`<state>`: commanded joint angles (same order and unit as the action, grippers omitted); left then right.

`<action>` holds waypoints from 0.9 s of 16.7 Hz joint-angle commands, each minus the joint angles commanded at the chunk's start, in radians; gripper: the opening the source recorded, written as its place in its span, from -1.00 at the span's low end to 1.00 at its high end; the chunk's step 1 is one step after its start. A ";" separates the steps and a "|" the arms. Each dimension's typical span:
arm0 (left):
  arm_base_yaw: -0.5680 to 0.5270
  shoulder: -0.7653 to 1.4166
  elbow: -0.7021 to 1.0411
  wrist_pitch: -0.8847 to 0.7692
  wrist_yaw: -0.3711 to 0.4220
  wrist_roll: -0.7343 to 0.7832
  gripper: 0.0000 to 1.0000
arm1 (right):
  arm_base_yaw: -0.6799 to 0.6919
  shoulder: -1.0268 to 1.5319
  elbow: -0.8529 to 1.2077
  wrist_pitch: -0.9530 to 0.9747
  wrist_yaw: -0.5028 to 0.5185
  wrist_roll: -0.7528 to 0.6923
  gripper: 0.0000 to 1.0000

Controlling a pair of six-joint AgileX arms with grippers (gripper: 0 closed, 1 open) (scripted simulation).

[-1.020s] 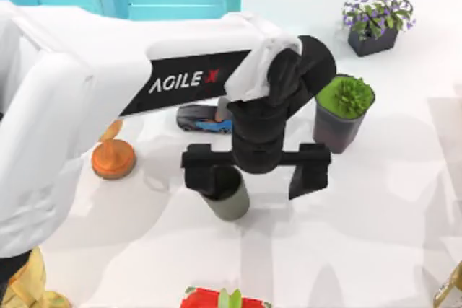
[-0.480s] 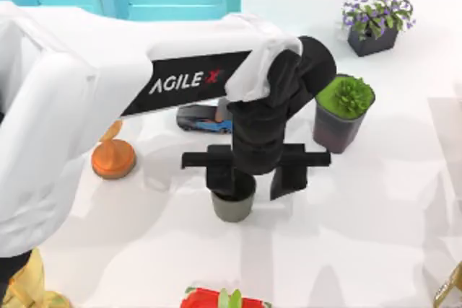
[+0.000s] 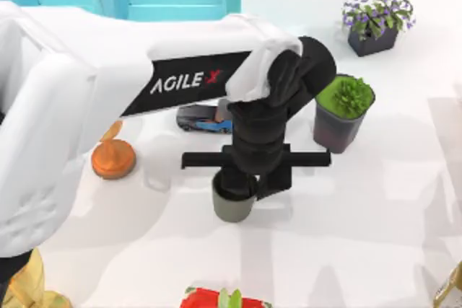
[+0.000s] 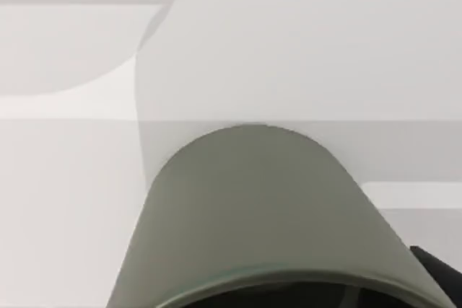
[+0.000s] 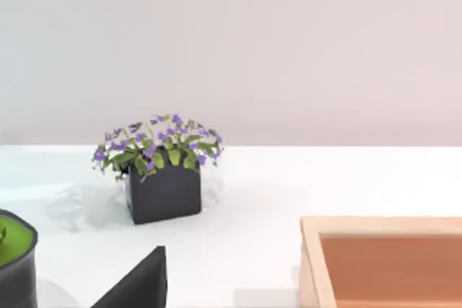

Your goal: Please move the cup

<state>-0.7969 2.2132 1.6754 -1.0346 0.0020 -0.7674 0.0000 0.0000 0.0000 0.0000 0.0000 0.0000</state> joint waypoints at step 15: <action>0.091 -0.302 -0.207 -0.076 0.006 0.372 -1.00 | 0.000 0.000 0.000 0.000 0.000 0.000 1.00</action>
<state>-0.7063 1.9113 1.4681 -1.1109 0.0076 -0.3958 0.0000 0.0000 0.0000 0.0000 0.0000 0.0000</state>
